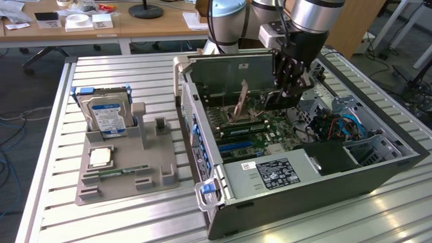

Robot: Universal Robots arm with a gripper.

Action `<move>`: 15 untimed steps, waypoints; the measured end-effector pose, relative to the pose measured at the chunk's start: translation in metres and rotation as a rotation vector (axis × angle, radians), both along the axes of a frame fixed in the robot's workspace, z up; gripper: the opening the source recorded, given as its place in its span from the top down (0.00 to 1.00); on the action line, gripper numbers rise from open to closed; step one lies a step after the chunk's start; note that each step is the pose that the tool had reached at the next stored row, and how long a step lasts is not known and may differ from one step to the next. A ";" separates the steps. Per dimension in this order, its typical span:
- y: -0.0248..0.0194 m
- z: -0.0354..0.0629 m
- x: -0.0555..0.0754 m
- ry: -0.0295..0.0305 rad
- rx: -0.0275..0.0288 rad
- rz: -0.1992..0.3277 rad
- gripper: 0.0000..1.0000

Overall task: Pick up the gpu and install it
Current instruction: 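Insert the gpu into the slot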

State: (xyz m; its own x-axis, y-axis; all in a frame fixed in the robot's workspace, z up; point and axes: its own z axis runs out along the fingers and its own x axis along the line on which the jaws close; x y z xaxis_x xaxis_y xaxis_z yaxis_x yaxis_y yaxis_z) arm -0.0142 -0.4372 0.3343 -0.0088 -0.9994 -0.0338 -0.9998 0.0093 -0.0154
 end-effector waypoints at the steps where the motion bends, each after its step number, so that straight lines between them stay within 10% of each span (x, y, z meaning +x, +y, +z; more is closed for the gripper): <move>1: 0.0000 -0.0014 0.000 0.0001 -0.0003 0.000 0.73; 15: 0.0000 -0.0101 -0.003 -0.0001 -0.0004 0.000 0.73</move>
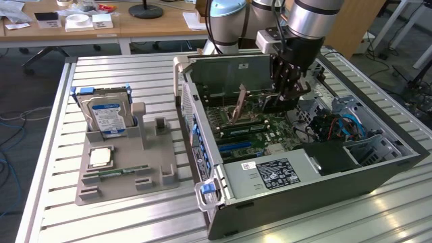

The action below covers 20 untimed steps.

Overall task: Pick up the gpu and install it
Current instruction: 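Insert the gpu into the slot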

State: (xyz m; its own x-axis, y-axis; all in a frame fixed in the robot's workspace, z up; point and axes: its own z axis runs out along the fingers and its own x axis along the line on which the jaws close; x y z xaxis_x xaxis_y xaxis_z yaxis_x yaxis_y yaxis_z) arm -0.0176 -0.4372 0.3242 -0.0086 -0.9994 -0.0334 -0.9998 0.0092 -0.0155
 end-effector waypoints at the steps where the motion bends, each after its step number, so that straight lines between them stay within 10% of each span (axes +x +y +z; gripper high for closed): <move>1: 0.0000 0.0000 -0.001 -0.0002 0.0000 0.000 0.73; 20: 0.0000 -0.0077 -0.010 -0.0012 0.0000 0.000 0.73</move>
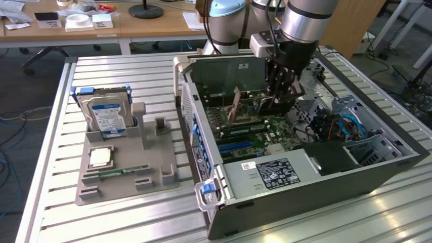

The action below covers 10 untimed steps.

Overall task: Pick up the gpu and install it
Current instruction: 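Insert the gpu into the slot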

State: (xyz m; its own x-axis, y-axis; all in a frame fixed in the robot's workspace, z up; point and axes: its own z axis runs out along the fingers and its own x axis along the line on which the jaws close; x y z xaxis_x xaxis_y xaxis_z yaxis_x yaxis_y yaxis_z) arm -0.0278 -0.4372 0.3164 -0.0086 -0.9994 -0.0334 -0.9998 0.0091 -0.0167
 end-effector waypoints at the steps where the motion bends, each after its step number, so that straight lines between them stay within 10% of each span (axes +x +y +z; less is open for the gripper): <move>1: -0.0003 -0.0006 0.000 0.0000 -0.0001 0.000 0.73; 10: -0.0098 -0.0015 -0.001 0.0000 -0.0001 0.001 0.73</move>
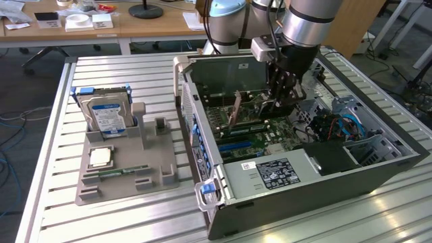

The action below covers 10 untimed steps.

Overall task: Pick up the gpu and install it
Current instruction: 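Insert the gpu into the slot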

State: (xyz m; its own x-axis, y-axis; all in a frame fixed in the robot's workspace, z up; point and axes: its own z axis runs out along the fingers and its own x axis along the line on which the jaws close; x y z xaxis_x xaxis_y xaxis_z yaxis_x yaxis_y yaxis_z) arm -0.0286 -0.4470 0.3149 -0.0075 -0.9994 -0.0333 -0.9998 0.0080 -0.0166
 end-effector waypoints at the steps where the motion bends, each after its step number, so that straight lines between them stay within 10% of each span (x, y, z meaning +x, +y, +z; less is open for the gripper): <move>1: -0.0013 -0.0001 0.000 -0.0001 0.0001 0.000 0.73; 10: -0.0051 -0.0078 -0.004 -0.0001 0.0000 0.000 0.73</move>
